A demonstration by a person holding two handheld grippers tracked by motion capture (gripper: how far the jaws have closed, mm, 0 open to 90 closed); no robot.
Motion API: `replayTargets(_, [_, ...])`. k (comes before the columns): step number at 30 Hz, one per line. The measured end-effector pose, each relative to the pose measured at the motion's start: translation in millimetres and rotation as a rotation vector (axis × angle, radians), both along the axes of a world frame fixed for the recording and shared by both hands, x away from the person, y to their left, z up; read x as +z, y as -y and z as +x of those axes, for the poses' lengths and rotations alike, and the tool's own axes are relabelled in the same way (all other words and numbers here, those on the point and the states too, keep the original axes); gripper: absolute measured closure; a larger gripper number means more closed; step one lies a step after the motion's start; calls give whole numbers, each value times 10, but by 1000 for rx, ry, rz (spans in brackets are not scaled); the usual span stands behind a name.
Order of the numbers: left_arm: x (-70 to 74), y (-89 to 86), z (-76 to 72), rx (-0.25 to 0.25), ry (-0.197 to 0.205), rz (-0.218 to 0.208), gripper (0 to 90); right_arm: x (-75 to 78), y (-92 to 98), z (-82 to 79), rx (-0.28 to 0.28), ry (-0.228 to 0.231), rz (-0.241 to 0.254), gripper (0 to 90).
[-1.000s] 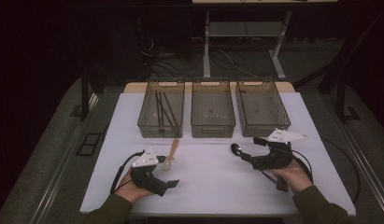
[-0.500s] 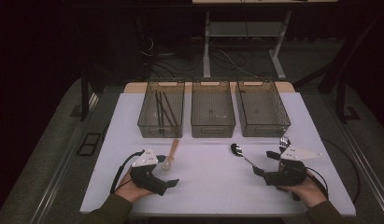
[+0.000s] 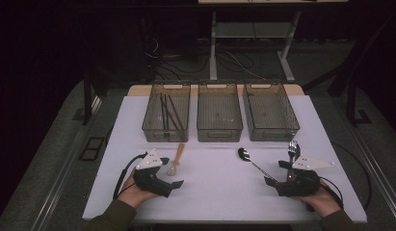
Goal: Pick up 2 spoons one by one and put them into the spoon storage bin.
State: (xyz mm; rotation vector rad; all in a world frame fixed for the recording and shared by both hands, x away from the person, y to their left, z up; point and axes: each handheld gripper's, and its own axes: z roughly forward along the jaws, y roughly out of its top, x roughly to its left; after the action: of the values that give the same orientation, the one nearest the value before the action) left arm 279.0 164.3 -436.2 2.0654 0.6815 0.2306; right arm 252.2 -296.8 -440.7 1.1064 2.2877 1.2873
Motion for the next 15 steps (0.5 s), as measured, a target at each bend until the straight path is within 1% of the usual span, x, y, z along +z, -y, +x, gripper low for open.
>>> replayTargets(3, [7, -1, 16, 11, 6, 14, 59, 4, 6, 2, -8, 4, -6, 156])
replayTargets(7, [31, -14, 57, 35, 18, 17, 131, -1, 2, 4, -11, 0, -5, 156])
replayTargets(8, [34, -16, 82, 45, 24, 17, 147, -5, 2, 3, -9, 1, -8, 156])
replayTargets(9, [35, -11, 105, 58, 22, 12, 153, -5, 3, 3, -9, 0, -8, 156])
replayTargets(11, [45, -14, 161, 69, 27, 28, 193, -4, 5, 5, -12, -1, -3, 156])
replayTargets(13, [54, -5, 215, 88, 30, 33, 228, -4, 3, 4, -12, 1, -5, 156])
replayTargets(15, [69, 3, 259, 117, 31, 38, 278, -4, 1, 6, -12, -1, -6, 156])
